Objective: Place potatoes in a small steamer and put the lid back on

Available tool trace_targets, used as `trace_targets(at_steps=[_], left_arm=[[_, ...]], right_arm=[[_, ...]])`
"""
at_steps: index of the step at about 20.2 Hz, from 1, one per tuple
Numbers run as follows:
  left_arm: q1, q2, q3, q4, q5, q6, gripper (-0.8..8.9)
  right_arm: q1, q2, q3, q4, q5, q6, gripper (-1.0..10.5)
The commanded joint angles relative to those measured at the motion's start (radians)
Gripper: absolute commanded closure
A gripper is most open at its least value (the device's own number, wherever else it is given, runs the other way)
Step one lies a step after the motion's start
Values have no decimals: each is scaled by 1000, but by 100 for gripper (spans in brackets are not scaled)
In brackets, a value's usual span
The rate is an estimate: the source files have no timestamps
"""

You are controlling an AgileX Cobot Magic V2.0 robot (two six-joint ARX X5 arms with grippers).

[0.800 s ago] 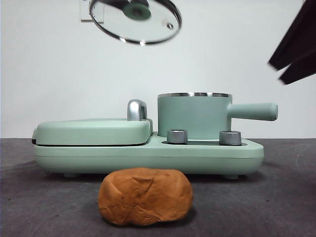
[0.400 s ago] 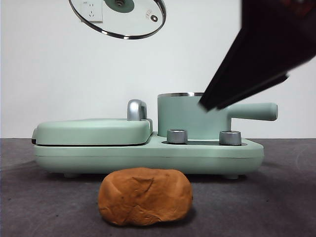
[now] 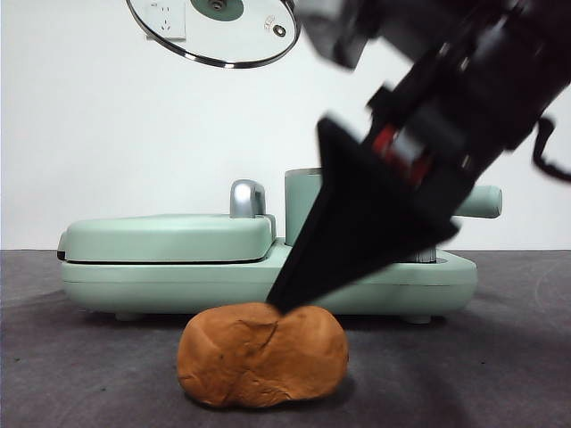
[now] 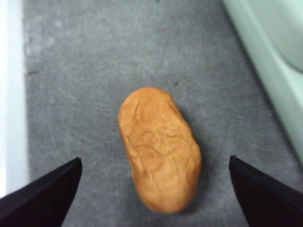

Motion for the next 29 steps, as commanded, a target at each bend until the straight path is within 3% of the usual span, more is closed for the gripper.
trace_targets(at_steps=[1, 4, 9, 13, 19, 24, 29], left_arm=[[-4, -1, 29, 26, 4, 1, 804], [-4, -1, 29, 26, 4, 4, 804], [-4, -1, 29, 26, 4, 4, 804], [-4, -1, 29, 25, 4, 4, 804], [-4, -1, 29, 25, 4, 4, 805], [-4, -1, 29, 25, 4, 4, 805], [-4, -1, 29, 25, 4, 3, 804]], right_arm=[[18, 64, 14, 40, 0, 0, 463], [19, 104, 15, 53, 0, 29, 524], [18, 119, 16, 47, 0, 108, 770], [11, 31, 18, -15, 0, 207, 778], [-39, -210, 53, -325, 47, 349, 778], [-104, -282, 272, -759, 187, 356, 778], [-155, -264, 444, -858, 222, 356, 778]])
